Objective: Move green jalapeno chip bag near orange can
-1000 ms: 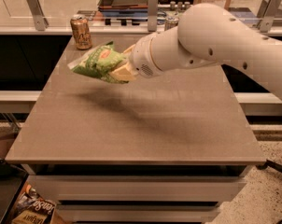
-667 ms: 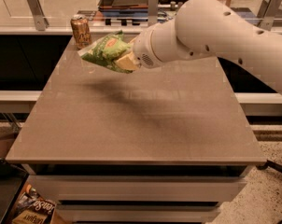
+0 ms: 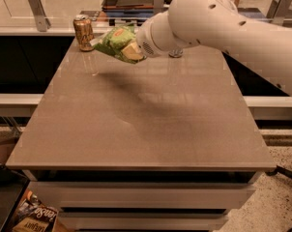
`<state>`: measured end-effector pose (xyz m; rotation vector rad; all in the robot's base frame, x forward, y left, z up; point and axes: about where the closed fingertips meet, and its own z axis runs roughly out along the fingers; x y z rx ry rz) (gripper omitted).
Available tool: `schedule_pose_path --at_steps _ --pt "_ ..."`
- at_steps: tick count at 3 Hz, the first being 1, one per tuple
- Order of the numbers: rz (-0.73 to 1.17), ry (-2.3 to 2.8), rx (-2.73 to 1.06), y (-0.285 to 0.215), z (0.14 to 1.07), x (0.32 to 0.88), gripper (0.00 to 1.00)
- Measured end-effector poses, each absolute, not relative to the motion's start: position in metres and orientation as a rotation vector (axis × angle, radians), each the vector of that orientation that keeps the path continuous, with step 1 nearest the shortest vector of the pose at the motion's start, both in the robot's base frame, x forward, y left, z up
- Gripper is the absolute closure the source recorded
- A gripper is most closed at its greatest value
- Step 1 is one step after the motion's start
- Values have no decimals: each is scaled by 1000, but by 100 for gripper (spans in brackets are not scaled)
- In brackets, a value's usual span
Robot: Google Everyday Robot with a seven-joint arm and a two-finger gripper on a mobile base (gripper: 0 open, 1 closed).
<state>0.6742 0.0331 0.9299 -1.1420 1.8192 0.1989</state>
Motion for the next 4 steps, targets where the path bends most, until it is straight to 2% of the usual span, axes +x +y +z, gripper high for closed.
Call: schedule_pose_path --at_steps 2,4 --pt "88 1846 -1137 51 916 727 100" --pt "11 1873 -1099 42 896 762 100"
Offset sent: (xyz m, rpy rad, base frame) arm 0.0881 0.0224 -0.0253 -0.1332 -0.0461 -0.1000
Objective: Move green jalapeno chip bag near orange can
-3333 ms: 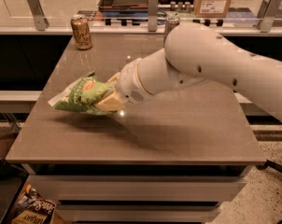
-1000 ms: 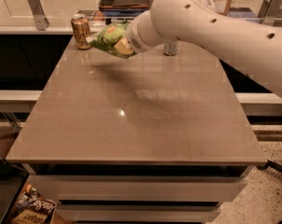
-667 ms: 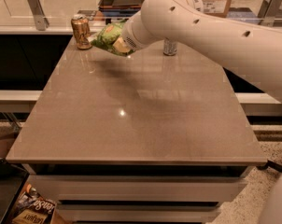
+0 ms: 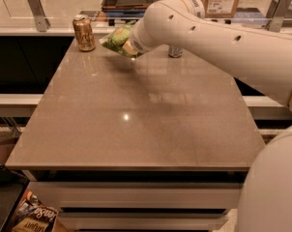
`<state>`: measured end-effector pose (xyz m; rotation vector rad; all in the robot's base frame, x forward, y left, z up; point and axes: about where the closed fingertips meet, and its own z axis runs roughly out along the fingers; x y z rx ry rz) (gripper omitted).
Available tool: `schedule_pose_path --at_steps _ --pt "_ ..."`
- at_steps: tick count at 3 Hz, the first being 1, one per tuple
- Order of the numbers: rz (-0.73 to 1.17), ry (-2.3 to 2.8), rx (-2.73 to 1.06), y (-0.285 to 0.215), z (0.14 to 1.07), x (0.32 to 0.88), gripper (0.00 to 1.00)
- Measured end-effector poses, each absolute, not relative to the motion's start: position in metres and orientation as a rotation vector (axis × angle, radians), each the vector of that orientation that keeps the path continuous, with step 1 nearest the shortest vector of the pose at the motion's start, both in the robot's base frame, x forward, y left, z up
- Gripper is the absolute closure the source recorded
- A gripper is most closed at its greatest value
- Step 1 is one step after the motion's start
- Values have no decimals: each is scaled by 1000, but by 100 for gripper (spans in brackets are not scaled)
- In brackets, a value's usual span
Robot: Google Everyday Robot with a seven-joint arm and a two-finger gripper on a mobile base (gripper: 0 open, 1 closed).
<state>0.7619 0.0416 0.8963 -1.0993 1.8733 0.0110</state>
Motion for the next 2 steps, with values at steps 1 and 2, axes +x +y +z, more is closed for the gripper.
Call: schedule_pose_path --at_steps 1,2 --pt "16 1867 -1081 38 890 778 100" --pt "25 1849 -1090 44 884 793 100"
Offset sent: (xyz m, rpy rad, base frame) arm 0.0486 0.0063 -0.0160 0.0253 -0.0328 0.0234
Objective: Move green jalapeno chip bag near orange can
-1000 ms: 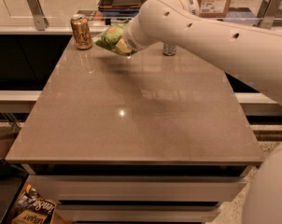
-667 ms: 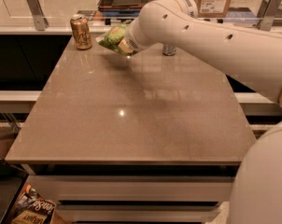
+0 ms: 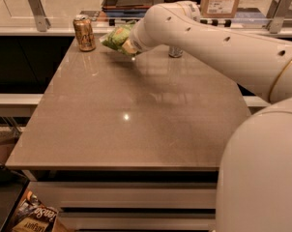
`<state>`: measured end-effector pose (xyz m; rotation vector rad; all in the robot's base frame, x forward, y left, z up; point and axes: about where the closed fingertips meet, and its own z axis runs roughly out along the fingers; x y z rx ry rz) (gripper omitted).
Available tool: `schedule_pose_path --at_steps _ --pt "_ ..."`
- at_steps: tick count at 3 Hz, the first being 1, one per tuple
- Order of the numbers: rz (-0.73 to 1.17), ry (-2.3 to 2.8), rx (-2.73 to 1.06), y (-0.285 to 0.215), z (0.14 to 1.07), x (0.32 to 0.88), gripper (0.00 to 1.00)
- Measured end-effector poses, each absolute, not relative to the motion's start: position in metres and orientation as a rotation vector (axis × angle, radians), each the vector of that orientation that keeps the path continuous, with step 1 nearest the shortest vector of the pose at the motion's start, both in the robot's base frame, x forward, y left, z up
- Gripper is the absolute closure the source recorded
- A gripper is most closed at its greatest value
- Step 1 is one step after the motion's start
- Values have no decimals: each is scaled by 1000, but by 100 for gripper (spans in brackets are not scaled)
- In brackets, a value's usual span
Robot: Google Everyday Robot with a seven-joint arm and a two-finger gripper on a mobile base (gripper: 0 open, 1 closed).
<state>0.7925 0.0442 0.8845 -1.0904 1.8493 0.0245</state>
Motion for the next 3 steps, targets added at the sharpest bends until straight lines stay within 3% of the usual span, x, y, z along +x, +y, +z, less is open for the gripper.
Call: schedule_pose_path --at_steps 1,3 --pt "42 1842 -1116 55 877 804 100" --pt "60 1845 -1142 66 871 812 59"
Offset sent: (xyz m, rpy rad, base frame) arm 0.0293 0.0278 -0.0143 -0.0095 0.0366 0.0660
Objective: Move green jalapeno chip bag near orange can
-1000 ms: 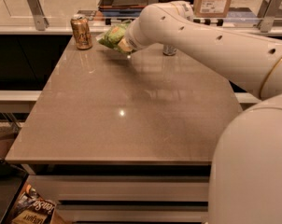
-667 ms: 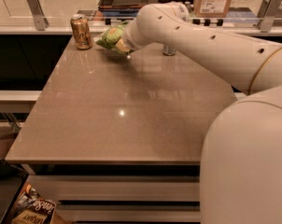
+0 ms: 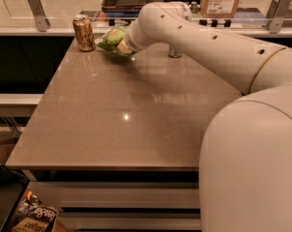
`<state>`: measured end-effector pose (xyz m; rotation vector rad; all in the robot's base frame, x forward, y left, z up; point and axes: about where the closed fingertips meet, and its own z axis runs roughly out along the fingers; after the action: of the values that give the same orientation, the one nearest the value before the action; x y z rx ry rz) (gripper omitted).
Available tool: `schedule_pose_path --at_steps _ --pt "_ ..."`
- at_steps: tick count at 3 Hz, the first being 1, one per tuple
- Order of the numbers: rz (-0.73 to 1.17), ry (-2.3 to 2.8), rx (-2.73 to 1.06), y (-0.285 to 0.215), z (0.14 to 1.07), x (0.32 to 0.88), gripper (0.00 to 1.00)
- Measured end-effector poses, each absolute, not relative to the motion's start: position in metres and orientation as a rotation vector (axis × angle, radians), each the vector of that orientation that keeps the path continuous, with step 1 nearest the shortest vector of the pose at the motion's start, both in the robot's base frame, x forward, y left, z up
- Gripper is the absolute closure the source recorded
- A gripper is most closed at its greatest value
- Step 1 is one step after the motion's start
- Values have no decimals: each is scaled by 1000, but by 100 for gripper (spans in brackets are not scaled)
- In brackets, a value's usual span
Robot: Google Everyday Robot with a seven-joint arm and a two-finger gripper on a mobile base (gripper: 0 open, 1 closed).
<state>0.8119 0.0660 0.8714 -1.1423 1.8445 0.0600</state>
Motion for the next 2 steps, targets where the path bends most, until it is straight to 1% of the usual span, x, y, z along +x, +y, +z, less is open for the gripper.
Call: schedule_pose_path --at_steps 2 --pt "64 1846 -1148 69 868 812 13"
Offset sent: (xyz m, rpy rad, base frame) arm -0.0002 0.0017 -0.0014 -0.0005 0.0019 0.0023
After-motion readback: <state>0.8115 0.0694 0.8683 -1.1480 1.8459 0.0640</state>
